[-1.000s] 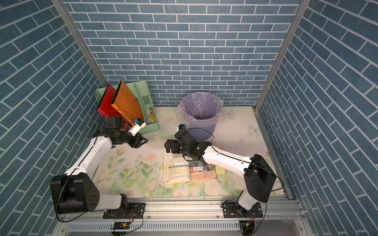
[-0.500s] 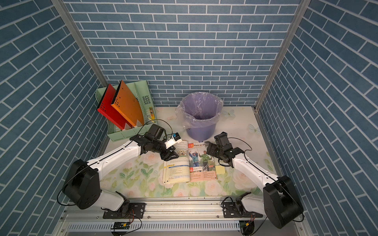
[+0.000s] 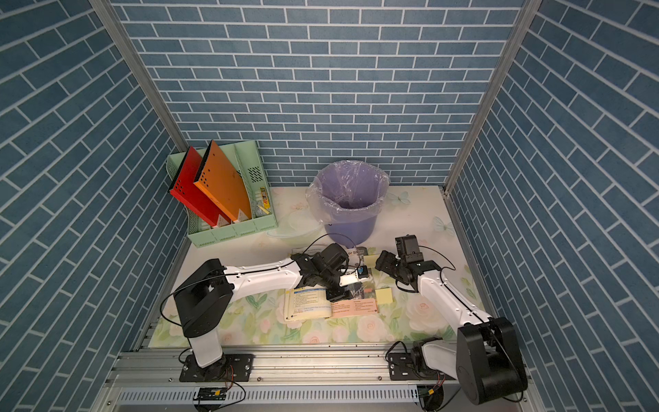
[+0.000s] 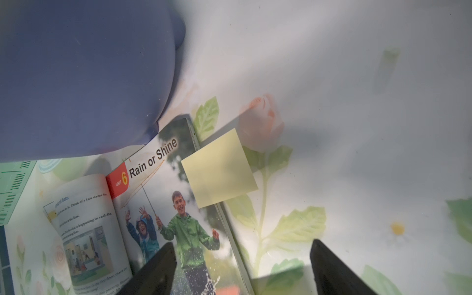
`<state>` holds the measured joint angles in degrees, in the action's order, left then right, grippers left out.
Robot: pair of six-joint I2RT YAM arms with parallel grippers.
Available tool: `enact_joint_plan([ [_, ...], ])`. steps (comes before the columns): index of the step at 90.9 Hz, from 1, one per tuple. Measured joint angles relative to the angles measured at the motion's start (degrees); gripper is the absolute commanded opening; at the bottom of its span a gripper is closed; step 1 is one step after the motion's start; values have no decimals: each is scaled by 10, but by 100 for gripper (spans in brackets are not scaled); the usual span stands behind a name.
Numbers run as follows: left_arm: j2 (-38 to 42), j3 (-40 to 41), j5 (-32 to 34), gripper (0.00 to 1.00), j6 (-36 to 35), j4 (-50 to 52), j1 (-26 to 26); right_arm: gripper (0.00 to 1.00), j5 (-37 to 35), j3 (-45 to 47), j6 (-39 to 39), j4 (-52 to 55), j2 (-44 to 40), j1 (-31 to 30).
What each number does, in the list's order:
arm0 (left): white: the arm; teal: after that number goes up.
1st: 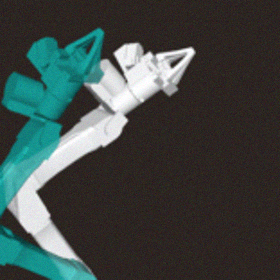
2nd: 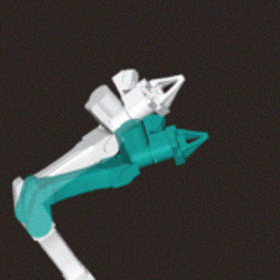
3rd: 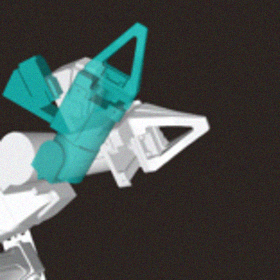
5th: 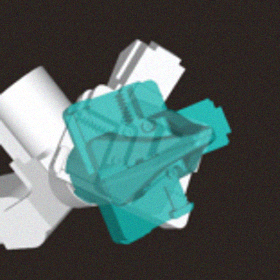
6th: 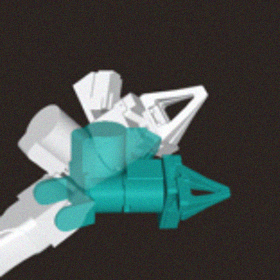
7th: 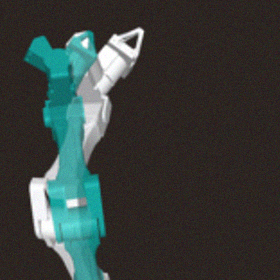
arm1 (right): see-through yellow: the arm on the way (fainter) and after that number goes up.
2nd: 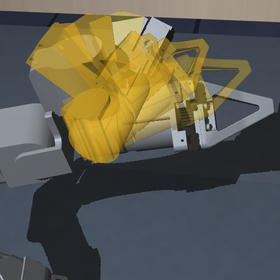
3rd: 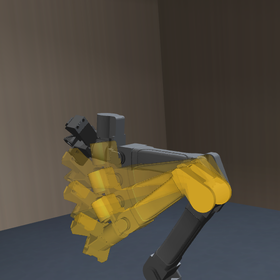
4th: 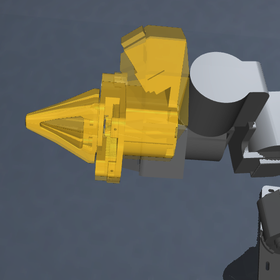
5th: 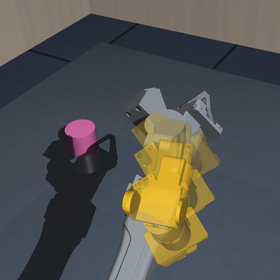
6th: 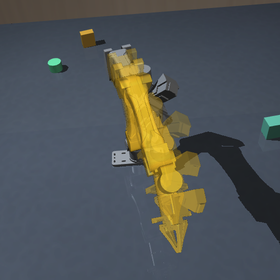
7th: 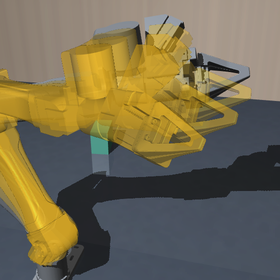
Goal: Peel off the used sticky note
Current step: Adjust the book at the center of the board, then tear off the note from the book.
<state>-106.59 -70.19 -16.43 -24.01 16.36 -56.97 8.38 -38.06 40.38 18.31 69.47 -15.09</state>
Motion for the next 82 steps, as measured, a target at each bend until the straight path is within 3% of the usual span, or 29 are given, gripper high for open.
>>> enact_joint_plan([
  [16,-9,42,53,60,-25,-14,0,89,38,12,-4,-22,10,17],
  [53,128,184,93,59,-77,7,70,82,141,39,-12,-122,96,17],
  [82,143,140,83,60,-65,48,78,70,203,82,0,-222,115,16],
])
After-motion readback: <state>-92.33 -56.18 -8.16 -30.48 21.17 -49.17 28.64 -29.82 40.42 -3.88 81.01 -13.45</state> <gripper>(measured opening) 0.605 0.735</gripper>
